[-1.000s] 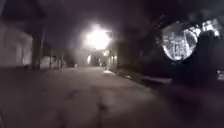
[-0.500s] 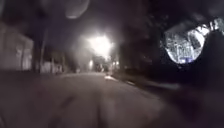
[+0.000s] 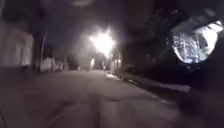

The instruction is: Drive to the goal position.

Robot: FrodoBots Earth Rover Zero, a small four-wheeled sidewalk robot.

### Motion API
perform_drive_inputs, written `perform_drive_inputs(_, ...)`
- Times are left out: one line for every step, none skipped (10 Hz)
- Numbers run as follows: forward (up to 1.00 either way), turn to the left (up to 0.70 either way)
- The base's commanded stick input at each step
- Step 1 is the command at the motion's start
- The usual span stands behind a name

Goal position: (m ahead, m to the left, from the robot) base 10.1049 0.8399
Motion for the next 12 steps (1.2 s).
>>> perform_drive_inputs(0.70,0.00)
perform_drive_inputs(0.70,0.00)
perform_drive_inputs(0.70,0.00)
perform_drive_inputs(0.70,0.00)
perform_drive_inputs(0.70,0.00)
perform_drive_inputs(0.70,0.00)
perform_drive_inputs(0.70,0.00)
perform_drive_inputs(0.70,0.00)
perform_drive_inputs(0.70,0.00)
perform_drive_inputs(0.70,0.00)
perform_drive_inputs(0.70,0.00)
perform_drive_inputs(0.70,0.00)
